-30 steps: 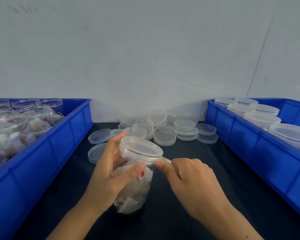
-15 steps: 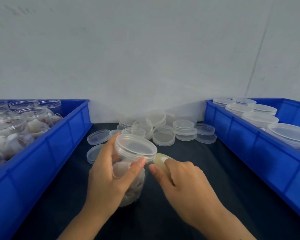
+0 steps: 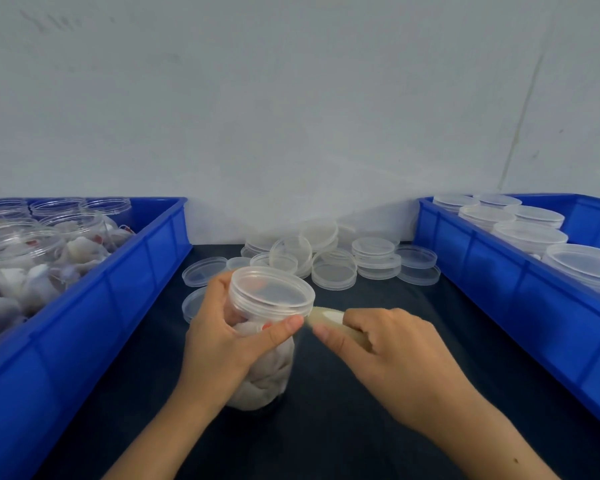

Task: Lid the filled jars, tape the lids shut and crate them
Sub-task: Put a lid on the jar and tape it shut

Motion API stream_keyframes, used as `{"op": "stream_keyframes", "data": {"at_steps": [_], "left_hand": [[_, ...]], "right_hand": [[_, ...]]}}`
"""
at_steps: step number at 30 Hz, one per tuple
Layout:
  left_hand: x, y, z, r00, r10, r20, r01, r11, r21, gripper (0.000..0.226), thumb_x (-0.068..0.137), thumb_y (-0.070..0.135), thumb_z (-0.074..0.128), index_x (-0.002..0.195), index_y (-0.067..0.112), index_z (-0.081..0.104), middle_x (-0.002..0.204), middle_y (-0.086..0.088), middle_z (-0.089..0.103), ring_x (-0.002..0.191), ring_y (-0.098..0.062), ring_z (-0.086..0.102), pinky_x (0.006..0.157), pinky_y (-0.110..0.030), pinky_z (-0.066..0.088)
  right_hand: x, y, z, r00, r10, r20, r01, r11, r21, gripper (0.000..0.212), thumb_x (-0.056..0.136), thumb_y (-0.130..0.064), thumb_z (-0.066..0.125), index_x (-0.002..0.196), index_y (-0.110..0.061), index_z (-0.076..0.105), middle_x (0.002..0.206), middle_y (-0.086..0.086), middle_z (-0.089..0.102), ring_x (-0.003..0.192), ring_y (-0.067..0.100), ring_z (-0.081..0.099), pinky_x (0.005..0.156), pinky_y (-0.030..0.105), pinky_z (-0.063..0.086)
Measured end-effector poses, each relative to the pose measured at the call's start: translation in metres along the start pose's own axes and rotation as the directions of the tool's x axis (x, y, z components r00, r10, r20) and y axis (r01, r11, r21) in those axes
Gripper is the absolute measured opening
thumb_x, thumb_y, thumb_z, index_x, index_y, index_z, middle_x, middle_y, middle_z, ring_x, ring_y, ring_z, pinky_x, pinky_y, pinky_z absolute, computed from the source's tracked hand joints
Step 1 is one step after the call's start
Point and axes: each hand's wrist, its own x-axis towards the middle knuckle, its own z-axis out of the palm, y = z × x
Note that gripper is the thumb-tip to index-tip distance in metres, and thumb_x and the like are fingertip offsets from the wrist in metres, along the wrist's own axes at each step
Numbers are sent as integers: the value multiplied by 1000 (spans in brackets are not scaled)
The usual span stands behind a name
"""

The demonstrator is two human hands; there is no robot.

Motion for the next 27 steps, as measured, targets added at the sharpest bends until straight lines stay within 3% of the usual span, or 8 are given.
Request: {"op": "stream_keyframes", "data": {"at_steps": [4, 9, 12, 14, 19, 24, 27], "left_hand": [[2, 0, 0, 1000, 6, 27, -5, 1000, -7, 74, 41, 59, 77, 106, 34, 54, 103, 27, 65, 93, 5, 63, 74, -14, 49], [-1, 1, 4, 997, 22, 76, -15, 996, -83, 71, 44, 53, 78, 105, 21, 58, 97, 18, 70, 86, 1, 67, 67, -7, 50], [2, 1, 3, 993, 4, 119, 15, 988, -152, 79, 41, 50, 82, 107, 15, 59, 96, 13, 73, 86, -1, 69, 66, -9, 51], [3, 0, 2, 989, -9, 148, 35, 984, -175, 92, 34, 61, 87, 109, 15, 60, 98, 9, 73, 89, -5, 69, 68, -10, 51], [5, -2, -2, 979, -46, 198, 87, 974, -207, 99, 32, 71, 85, 113, 21, 59, 103, 8, 73, 94, -6, 69, 72, -11, 52], [6, -4, -4, 971, -70, 229, 129, 958, -255, 109, 29, 64, 89, 119, 19, 48, 100, 10, 73, 91, -5, 70, 69, -11, 52], [5, -4, -4, 965, -64, 254, 134, 954, -270, 110, 30, 63, 90, 120, 18, 46, 100, 10, 73, 90, -6, 70, 69, -12, 53]], "right_hand": [[3, 8, -1, 999, -29, 29, 29, 1000, -2, 56, 91, -65, 23, 71, -18, 46, 60, -1, 48, 62, 19, 48, 56, 24, 28], [8, 15, -2, 998, -57, 40, 59, 997, -52, 41, 98, -54, 20, 71, -27, 35, 66, -4, 48, 65, 14, 46, 80, 29, 32], [10, 15, -4, 996, -51, 70, 55, 997, -56, 38, 99, -51, 20, 74, -27, 35, 69, -5, 48, 69, 13, 47, 82, 29, 31], [10, 15, -4, 995, -53, 83, 57, 997, -50, 37, 100, -50, 20, 77, -26, 37, 71, -6, 47, 72, 14, 48, 83, 29, 32], [8, 13, -4, 994, -47, 95, 52, 997, -51, 39, 100, -50, 19, 75, -24, 34, 71, -5, 47, 76, 17, 47, 67, 28, 19], [8, 8, -2, 997, -18, 74, 23, 998, -62, 41, 99, -52, 16, 71, -26, 30, 69, -7, 45, 76, 18, 49, 67, 28, 22], [8, 6, 1, 998, -12, 57, 17, 995, -95, 41, 99, -53, 14, 69, -27, 27, 66, -6, 43, 66, 15, 45, 79, 31, 32]]}}
